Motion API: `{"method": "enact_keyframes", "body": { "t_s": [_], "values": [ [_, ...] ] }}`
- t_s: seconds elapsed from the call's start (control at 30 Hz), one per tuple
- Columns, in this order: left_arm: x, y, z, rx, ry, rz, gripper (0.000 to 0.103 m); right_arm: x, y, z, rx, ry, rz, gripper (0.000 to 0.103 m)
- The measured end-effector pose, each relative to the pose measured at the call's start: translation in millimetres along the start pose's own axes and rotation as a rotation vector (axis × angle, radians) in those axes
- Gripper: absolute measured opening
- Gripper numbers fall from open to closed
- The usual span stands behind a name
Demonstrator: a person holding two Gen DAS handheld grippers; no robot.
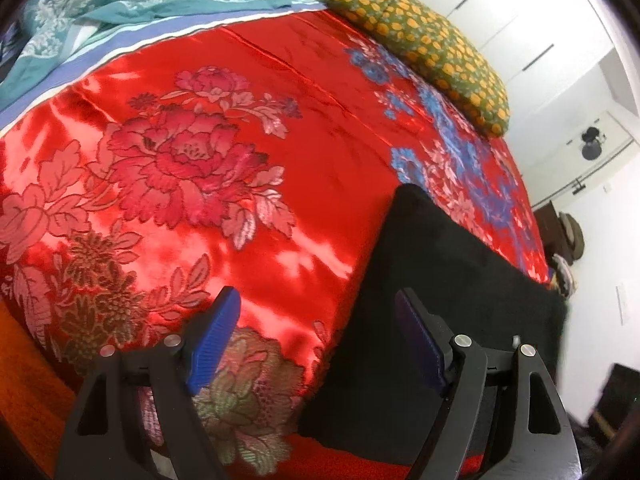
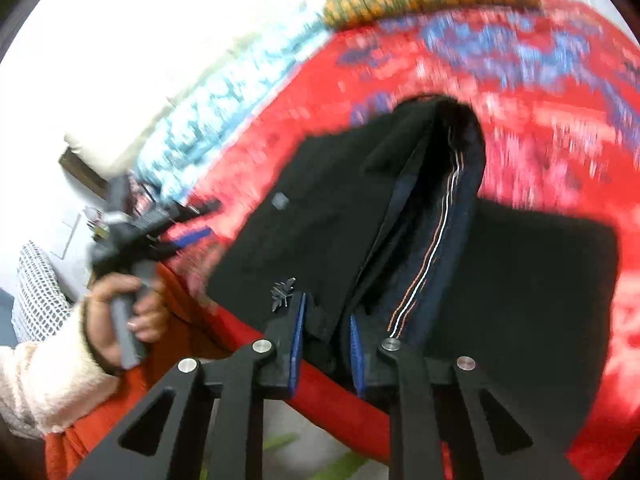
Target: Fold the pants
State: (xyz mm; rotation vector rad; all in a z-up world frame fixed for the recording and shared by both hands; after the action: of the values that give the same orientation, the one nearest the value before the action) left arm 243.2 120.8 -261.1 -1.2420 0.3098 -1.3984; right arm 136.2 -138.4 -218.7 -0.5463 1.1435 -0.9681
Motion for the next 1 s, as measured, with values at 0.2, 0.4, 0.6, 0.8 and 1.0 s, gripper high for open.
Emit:
{"method": "enact_keyframes", "body": {
  "t_s": [0.2,0.4,0.6,0.8,1.0],
  "values": [
    [3.3,-1.0,-2.1,0.005,0.021,-0.002,0.081,-21.5,-74.6,25.2,0.121,-0.075,0.001,0.019],
    [18.3,-1.7,-7.3,0.003,0.088,-0.012,0.081,14.4,-110.8,7.6,0.126,-0.048,-0.082,0.019],
    [39.1,-4.5,-17.8,-0.007,0.166,-0.047,0.081,95.5,-91.0,-39.0,0.021,0.114,-0.169,0.019],
    [97.0,-14.4,-48.9,0.004,0.425,-0.132,0.082,132.9,-63.2,-60.8,-0.007,0.188,-0.233,0.031],
    [139.3,-3.6,-91.4,-0.02,0.7,-0.122,0.082,127.4,-108.4,-37.2,0.076,0.099,-0.375,0.048]
  ]
}}
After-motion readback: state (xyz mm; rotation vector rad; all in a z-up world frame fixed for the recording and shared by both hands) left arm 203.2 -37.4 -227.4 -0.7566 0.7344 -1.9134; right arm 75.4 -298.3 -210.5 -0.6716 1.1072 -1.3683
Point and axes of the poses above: each gripper's, at about its wrist camera, not at the fingertips, and y roughly the way its jaws point, x to its right, z to its top, the point moved 7 cm from there along y, roughly the way its jaws point
